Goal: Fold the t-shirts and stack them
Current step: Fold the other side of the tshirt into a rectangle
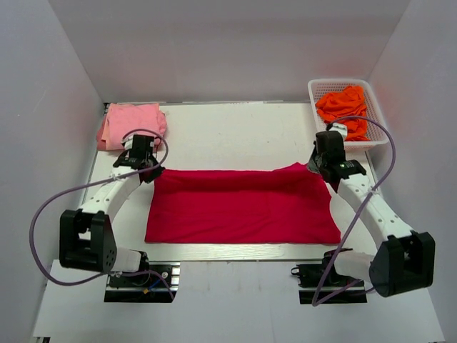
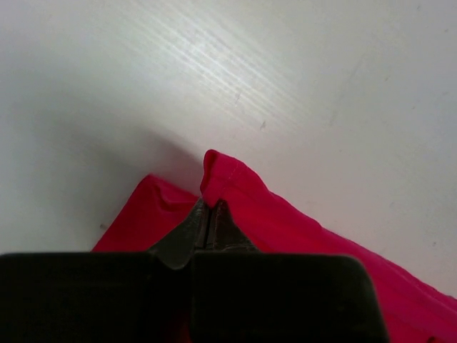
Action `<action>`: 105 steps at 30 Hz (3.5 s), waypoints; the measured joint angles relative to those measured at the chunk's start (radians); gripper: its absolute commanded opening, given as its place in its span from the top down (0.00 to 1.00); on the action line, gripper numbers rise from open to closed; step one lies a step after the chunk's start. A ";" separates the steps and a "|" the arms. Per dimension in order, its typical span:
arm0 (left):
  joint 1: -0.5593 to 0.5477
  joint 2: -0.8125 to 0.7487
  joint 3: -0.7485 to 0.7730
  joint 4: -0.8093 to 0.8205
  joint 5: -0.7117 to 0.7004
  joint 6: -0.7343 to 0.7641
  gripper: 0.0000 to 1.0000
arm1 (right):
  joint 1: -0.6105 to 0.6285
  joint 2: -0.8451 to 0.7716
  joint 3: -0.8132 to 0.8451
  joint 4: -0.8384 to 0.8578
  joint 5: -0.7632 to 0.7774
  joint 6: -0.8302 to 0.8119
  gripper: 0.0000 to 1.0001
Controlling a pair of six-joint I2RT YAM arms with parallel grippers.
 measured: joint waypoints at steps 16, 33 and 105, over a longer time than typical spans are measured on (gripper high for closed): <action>0.000 -0.323 -0.303 -0.107 0.076 -0.145 0.80 | 0.000 -0.361 -0.281 -0.143 -0.082 0.154 0.69; 0.000 -0.313 -0.028 -0.537 0.048 -0.266 0.00 | 0.003 -0.450 -0.278 -0.270 -0.251 0.235 0.10; -0.070 -0.177 -0.055 -0.476 0.050 -0.184 0.00 | 0.082 -0.017 -0.307 0.014 -0.303 0.050 1.00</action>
